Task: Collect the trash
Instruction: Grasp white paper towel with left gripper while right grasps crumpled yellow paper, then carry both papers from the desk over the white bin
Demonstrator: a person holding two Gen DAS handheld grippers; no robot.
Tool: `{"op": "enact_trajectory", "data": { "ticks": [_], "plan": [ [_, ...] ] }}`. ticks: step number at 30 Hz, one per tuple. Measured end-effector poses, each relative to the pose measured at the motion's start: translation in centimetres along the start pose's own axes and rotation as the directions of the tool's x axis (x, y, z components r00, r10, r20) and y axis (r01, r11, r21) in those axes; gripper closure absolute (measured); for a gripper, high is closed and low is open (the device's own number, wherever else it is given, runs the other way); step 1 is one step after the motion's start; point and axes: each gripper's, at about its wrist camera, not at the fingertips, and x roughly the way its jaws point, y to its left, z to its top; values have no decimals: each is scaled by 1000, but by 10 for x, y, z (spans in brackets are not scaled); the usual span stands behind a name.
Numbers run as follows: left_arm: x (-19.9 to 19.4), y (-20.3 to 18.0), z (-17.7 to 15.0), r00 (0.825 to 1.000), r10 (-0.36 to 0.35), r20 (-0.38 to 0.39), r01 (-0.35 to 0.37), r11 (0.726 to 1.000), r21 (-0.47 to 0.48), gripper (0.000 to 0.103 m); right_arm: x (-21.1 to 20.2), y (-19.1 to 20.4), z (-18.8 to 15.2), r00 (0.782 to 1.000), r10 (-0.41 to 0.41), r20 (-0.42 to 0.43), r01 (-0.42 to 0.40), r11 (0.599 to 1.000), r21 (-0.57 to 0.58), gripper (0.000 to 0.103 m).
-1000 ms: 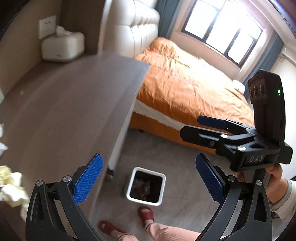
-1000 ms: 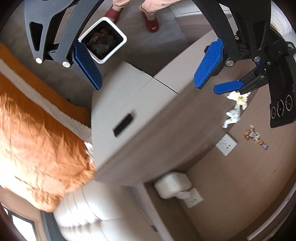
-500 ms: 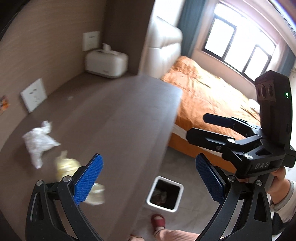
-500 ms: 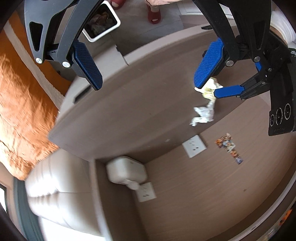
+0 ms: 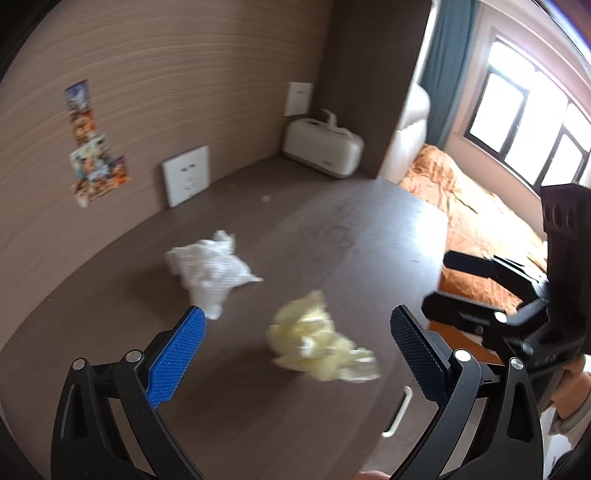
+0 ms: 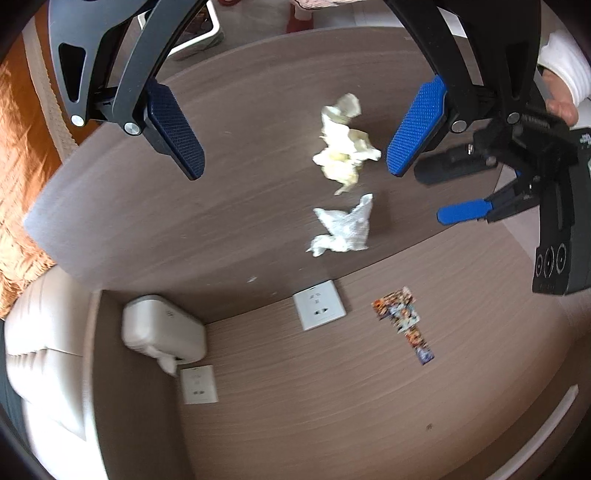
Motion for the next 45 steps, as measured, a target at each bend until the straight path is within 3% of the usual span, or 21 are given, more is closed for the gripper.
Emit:
{"op": "enact_trajectory", "data": {
  "ticks": [9, 25, 30, 31, 33, 34, 36, 38, 45],
  "plan": [
    [24, 53, 2, 1000, 16, -18, -16, 1000, -19, 5, 45, 30, -4, 999, -16, -46, 16, 1000, -4, 4],
    [110, 79, 23, 998, 13, -67, -3, 989, 145, 5, 105, 48, -20, 991, -80, -110, 79, 997, -16, 5],
    [142, 81, 27, 994, -7, -112, 34, 971, 237, 5, 119, 43, -24, 987, -64, -149, 65, 998, 1, 33],
    [149, 82, 27, 991, -14, -129, 46, 968, 247, 9, 121, 43, -25, 987, -60, -151, 61, 998, 2, 40],
    [157, 83, 26, 989, -10, -151, 50, 963, 263, 34, 123, 44, -27, 987, -68, -148, 68, 998, -5, 55],
    [161, 83, 24, 988, 17, -153, 27, 960, 280, 43, 123, 44, -27, 987, -67, -143, 67, 998, -4, 56],
    [160, 84, 25, 989, 12, -149, 32, 957, 287, 50, 124, 44, -27, 989, -64, -135, 65, 998, 1, 59],
    [158, 86, 26, 988, 16, -152, 28, 960, 278, 71, 125, 45, -25, 989, -56, -136, 57, 998, 5, 61],
    [122, 80, 24, 990, -9, -142, 46, 963, 266, 74, 109, 47, -8, 996, -44, -83, 44, 999, 1, 66]
  ]
}}
